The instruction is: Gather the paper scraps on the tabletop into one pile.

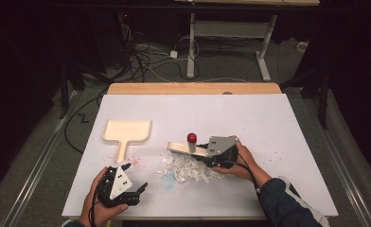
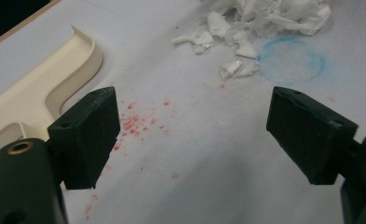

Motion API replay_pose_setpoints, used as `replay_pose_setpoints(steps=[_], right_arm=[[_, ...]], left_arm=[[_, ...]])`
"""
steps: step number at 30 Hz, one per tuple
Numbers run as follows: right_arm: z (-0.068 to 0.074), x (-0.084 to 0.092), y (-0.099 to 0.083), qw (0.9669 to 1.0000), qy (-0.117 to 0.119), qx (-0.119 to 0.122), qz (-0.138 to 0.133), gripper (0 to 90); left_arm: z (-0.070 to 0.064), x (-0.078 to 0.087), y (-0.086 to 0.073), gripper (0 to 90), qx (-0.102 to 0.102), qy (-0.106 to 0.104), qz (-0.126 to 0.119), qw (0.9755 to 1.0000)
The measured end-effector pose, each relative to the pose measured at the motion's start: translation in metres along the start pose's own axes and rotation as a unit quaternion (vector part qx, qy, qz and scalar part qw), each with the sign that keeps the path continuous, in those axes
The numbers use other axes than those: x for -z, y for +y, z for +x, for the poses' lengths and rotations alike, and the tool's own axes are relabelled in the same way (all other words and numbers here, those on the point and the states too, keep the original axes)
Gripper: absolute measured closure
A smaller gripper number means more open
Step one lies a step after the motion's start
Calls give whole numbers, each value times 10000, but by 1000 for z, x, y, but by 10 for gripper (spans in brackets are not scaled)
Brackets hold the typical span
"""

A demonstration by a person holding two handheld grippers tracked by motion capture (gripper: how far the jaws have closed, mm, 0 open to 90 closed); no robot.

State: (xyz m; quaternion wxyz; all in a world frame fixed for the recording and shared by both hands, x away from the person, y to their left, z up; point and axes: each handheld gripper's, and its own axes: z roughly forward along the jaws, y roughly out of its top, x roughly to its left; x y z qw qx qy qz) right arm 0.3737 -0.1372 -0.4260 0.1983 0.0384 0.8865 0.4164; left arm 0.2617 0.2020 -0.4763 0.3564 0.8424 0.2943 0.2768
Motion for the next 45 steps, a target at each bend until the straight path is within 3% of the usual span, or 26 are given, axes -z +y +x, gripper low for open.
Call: replay_pose_setpoints(steps=[2,3,6,7,8,10,13,14,15,16,17,19,20,21,23,25,26,28,31,32,34,38,41,43,45], right_arm=[[-3,5,-1,9999,-62,-89,-71,681],[-9,14,-4,9992,-221,-290,-169,681],[-15,23,-7,9982,-366,-440,-158,681],[-22,31,-12,9962,-537,-672,-169,681],[-22,31,-12,9962,-537,-672,-169,681],[-29,38,-17,9936,-665,-903,-163,681],[-40,45,-28,9846,-1251,-1212,178,681],[-40,45,-28,9846,-1251,-1212,178,681],[-42,43,-32,9787,-1515,-1322,407,681],[-42,41,-34,9766,-1624,-1319,502,681],[-42,41,-34,9766,-1624,-1319,502,681],[-41,29,-40,9712,-1827,-1310,789,681],[-41,29,-40,9712,-1827,-1310,789,681],[-38,18,-43,9697,-1861,-1279,933,681],[-35,10,-42,9715,-1801,-1304,818,681],[-31,6,-39,9718,-1806,-1236,879,680],[-24,-1,-35,9762,-1655,-1045,930,675],[-16,-7,-31,9801,-1436,-988,952,663],[-10,-8,-25,9887,-982,-844,755,645],[-10,-8,-25,9887,-982,-844,755,645],[-3,-5,-18,9925,-694,-682,747,654],[2,2,-15,9943,-450,-672,690,663],[3,15,-14,9946,-312,-819,549,674],[2,23,-14,9945,-288,-922,416,678],[-2,36,-13,9942,-456,-911,347,681]], left_arm=[[0,0,0,167,-18,-3,1,10000],[0,0,0,167,-39,-1,12,10000],[0,0,0,167,-38,4,12,10000],[0,0,0,167,-34,3,7,10000],[0,1,0,167,-26,7,-3,10000],[0,1,0,167,-38,20,-8,10000],[-1,1,1,167,-42,18,-15,10000],[-1,1,1,167,-46,14,-12,10000],[-1,1,1,167,-44,9,-14,10000],[-1,1,1,167,-48,10,-15,10000],[-1,1,1,167,-56,13,-10,10000],[-1,1,1,167,-69,2,-6,10000],[-1,0,1,167,-65,-5,-1,10000],[-1,0,2,167,-81,-16,17,10000],[-2,-1,2,167,-90,-24,29,10000],[-2,-1,2,167,-97,-28,31,9999],[-2,-1,2,167,-84,-34,24,10000],[-1,-1,2,167,-79,-36,32,10000],[-2,-2,1,167,-96,-61,60,9999],[-2,-2,2,167,-106,-70,70,9999],[-2,-2,2,167,-125,-66,80,9999],[-2,-1,1,167,-106,-62,65,9999],[-2,-1,1,167,-126,-64,61,9999],[-2,-1,1,167,-127,-78,54,9999],[-3,-1,1,167,-134,-92,64,9998]])
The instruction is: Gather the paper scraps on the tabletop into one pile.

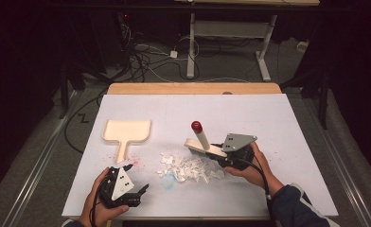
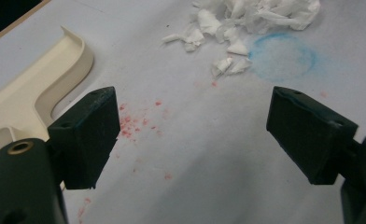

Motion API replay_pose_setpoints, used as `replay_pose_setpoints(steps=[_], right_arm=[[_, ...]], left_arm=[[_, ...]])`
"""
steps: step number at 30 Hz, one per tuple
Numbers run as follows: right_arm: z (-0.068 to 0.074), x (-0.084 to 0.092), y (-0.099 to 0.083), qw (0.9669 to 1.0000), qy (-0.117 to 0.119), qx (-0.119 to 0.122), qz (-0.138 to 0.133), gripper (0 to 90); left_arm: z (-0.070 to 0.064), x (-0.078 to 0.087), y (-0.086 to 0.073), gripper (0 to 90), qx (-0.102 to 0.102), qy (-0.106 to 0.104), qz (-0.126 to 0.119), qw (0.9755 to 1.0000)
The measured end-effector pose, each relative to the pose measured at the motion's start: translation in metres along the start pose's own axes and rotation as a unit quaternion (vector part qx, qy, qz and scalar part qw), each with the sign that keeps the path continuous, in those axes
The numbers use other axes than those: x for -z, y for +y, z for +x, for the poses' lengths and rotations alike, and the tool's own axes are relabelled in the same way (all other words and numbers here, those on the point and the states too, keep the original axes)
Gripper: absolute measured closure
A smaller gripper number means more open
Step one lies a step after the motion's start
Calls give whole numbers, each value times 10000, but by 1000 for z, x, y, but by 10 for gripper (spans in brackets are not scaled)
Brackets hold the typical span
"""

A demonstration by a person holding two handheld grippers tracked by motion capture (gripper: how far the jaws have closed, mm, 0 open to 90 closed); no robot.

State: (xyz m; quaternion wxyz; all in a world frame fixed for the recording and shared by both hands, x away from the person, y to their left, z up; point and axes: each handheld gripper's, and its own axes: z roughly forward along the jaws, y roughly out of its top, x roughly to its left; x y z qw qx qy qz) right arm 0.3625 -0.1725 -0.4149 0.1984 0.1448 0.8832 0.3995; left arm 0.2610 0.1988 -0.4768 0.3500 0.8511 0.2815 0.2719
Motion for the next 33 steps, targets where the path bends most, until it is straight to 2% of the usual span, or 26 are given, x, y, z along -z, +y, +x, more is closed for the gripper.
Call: replay_pose_setpoints(steps=[2,3,9,11,13,15,17,22,24,25,26,27,28,33], right_arm=[[-2,4,0,10000,-45,-41,-31,681],[-3,10,0,9997,-109,-193,-103,681],[-6,46,-6,9991,-186,-311,-235,681],[-5,66,-18,9985,-187,-453,-244,682],[-4,72,-23,9983,-155,-514,-241,682],[-2,83,-35,9970,-80,-728,-243,682],[5,96,-52,9964,-46,-834,-122,682],[11,112,-69,9960,-85,-883,58,682],[12,116,-77,9949,-33,-980,243,682],[12,116,-82,9942,-36,-1054,217,681],[9,118,-91,9921,50,-1233,248,682],[9,118,-91,9921,50,-1233,248,682],[7,119,-95,9909,-9,-1279,424,683],[5,119,-97,9897,67,-1339,510,683]], left_arm=[[0,0,0,167,-13,4,-4,10000],[0,0,0,167,-16,7,-6,10000],[0,1,0,167,-23,17,-5,10000],[0,1,0,167,-33,15,10,10000],[-1,1,0,167,-34,20,10,10000],[-1,1,1,167,-43,18,14,10000],[-1,1,1,167,-53,19,25,10000],[-3,0,2,167,-68,22,43,10000],[-2,-1,2,167,-61,7,50,10000],[-2,-1,2,167,-64,9,56,10000],[-2,-2,2,167,-58,3,60,10000],[-2,-2,2,167,-57,-4,62,10000],[-2,-2,3,167,-69,-5,64,10000],[-3,-3,3,167,-68,-39,86,9999]])
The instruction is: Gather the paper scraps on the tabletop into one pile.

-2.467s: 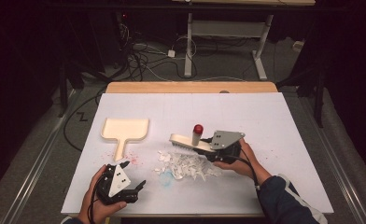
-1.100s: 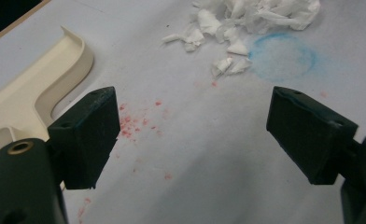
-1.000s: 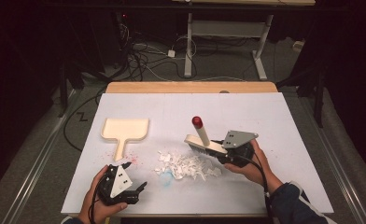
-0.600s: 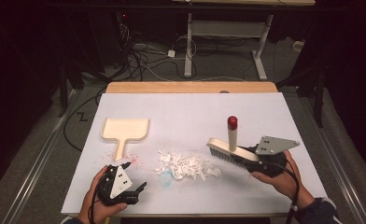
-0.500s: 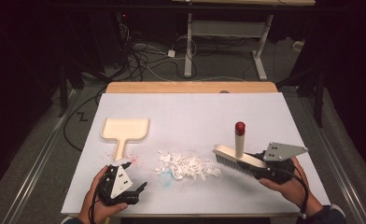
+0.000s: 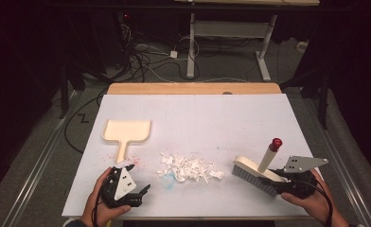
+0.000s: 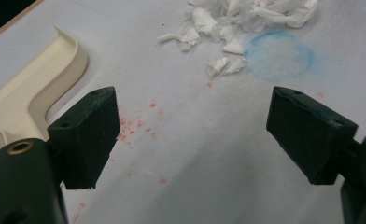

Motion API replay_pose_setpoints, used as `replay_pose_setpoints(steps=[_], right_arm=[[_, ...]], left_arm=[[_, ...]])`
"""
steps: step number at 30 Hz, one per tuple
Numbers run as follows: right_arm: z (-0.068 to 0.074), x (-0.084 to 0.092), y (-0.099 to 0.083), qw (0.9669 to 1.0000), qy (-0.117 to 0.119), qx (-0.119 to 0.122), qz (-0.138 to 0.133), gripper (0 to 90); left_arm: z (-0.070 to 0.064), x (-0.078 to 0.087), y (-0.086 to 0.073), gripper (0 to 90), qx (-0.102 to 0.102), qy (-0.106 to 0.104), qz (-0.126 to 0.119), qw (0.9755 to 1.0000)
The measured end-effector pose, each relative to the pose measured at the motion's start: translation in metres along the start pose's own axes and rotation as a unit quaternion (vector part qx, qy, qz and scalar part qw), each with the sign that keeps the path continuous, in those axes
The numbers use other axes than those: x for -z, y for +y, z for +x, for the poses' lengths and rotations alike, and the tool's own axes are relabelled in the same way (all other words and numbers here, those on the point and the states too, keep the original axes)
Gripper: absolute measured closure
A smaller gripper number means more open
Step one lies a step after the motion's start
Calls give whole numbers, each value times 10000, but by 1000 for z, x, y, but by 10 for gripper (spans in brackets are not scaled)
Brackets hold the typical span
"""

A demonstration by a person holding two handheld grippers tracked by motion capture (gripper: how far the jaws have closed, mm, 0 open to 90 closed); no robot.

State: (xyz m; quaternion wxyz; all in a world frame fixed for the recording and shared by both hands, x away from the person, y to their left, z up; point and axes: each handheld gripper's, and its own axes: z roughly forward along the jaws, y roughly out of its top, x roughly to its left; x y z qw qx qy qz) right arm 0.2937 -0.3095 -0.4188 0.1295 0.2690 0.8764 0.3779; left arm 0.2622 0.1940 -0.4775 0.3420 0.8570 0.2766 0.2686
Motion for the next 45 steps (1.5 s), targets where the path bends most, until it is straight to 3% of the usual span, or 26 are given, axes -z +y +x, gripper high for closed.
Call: replay_pose_setpoints(steps=[11,17,21,22,26,29,32,34,38,39,40,41,42,45], right_arm=[[10,-7,9,9995,203,237,103,684],[28,-29,26,9991,259,331,91,684],[39,-50,42,9986,340,382,-100,684],[44,-59,51,9980,312,529,-157,684],[50,-68,65,9971,385,607,-260,684],[54,-67,74,9962,295,729,-370,684],[53,-58,75,9962,136,763,-406,683],[48,-50,73,9967,93,633,-491,683],[39,-35,67,9964,-337,534,-563,683],[33,-32,64,9958,-542,403,-610,683],[33,-32,64,9958,-542,403,-610,683],[26,-33,61,9932,-941,358,-586,683],[26,-33,61,9932,-941,358,-586,683],[10,-45,52,9872,-1537,169,-394,683]], left_arm=[[-1,-1,0,167,-18,-30,31,10000],[-1,-1,1,167,-37,-26,-2,10000],[-1,-1,1,167,-23,-19,-35,10000],[-1,-1,1,167,-29,-18,-38,10000],[-1,0,1,167,-43,-21,-50,10000],[-1,1,-1,167,-41,-22,-38,10000],[0,2,-1,167,-34,-14,-39,10000],[0,3,-2,167,-39,9,-38,10000],[-1,3,-1,167,-25,41,-55,10000],[-1,3,-1,167,-25,41,-54,10000],[-1,3,0,167,-35,42,-52,10000],[-1,3,0,167,-44,41,-53,10000],[-1,2,0,167,-45,42,-59,10000],[0,1,1,167,-31,31,-68,10000]])
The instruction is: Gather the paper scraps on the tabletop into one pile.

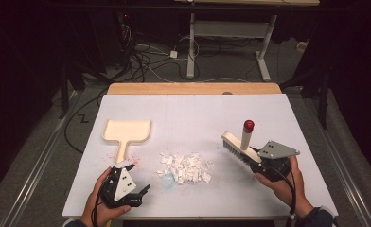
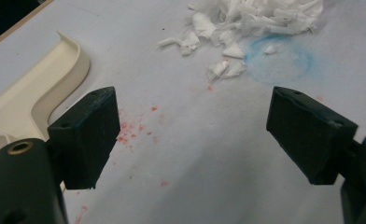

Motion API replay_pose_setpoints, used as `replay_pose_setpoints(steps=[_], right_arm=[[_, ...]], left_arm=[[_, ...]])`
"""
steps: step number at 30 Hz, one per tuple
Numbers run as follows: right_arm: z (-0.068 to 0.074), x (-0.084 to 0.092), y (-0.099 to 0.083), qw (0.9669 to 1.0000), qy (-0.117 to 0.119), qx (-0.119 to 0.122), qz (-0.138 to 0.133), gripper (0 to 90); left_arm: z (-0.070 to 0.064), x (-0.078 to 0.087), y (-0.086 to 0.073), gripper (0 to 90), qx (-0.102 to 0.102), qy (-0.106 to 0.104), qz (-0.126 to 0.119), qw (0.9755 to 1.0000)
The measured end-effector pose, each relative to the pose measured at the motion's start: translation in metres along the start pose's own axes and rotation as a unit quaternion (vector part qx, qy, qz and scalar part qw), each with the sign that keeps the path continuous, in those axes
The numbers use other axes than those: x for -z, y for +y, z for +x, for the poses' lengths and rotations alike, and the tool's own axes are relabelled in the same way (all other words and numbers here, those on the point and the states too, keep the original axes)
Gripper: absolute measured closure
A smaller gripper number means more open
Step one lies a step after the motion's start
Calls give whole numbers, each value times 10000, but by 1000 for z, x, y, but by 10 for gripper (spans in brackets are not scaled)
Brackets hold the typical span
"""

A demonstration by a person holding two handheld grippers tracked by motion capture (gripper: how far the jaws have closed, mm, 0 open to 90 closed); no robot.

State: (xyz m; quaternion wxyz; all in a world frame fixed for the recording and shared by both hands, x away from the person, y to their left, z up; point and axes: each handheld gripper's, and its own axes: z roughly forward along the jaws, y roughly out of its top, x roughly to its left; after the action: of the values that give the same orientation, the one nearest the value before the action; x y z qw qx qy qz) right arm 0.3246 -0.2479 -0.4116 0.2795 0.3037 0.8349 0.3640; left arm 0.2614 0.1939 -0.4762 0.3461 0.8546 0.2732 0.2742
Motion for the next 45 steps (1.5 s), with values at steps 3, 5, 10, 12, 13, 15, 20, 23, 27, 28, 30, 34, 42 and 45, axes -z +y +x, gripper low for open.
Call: replay_pose_setpoints(steps=[3,5,10,12,13,15,20,23,27,28,30,34,42,45], right_arm=[[-2,-10,-1,9995,-264,-134,101,683],[-1,-20,0,9989,-424,-119,158,683],[8,-40,6,9989,-369,-195,189,683],[17,-47,10,9993,-276,-206,175,683],[23,-50,12,9994,-266,-130,155,683],[35,-57,18,9997,-143,-136,134,683],[67,-73,35,10000,35,-22,2,682],[81,-80,43,9999,138,-15,-69,682],[94,-82,52,9994,282,-89,-177,682],[96,-82,54,9991,361,-107,-214,683],[101,-82,56,9986,437,-84,-288,683],[98,-78,57,9986,419,-29,-319,683],[73,-58,66,9953,524,-313,-755,683],[79,-51,72,9927,757,-297,-887,683]], left_arm=[[0,0,1,167,-3,-3,-8,10000],[0,0,1,167,-5,5,-28,10000],[1,1,0,167,8,10,-51,10000],[0,2,1,167,-10,9,-57,10000],[0,2,1,167,-16,9,-61,10000],[0,2,1,167,-26,4,-71,10000],[0,2,1,167,-39,-21,-86,10000],[0,2,1,167,-32,-27,-85,10000],[1,3,1,167,-13,-18,-110,9999],[1,3,1,167,-11,-19,-110,9999],[0,3,1,167,-28,-12,-114,9999],[1,4,0,167,-10,2,-130,9999],[4,8,0,167,87,146,-220,9996],[7,12,0,167,156,255,-317,9991]])
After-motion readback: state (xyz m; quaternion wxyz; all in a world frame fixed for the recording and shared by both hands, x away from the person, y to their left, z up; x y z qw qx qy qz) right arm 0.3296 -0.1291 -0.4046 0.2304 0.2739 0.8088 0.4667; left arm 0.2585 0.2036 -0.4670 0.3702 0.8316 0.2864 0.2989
